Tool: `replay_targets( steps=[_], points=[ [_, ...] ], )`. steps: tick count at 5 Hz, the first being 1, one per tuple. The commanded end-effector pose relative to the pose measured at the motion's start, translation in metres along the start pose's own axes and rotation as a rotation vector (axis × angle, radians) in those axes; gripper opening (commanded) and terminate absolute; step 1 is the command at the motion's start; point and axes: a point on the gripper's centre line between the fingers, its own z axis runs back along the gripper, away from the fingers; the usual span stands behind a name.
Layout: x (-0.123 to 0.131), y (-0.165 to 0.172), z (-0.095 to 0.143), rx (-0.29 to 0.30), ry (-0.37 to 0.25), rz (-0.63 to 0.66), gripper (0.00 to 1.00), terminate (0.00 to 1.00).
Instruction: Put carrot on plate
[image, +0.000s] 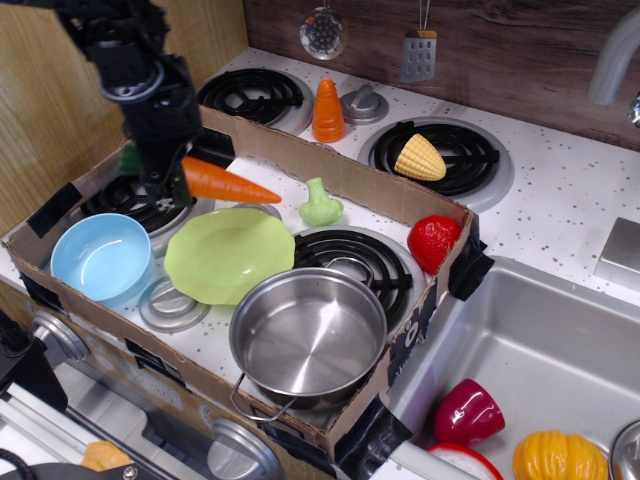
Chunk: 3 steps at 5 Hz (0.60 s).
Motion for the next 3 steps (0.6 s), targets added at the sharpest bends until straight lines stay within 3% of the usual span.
replay_targets(
  steps=[1, 3],
  points=[
    [0.01, -0.002, 0.025, -0.014, -0.024, 0.118, 0.0, 0.0],
    [0.019, -0.027, 0.022, -0.047, -0.071, 0.205, 0.0, 0.0]
  ],
)
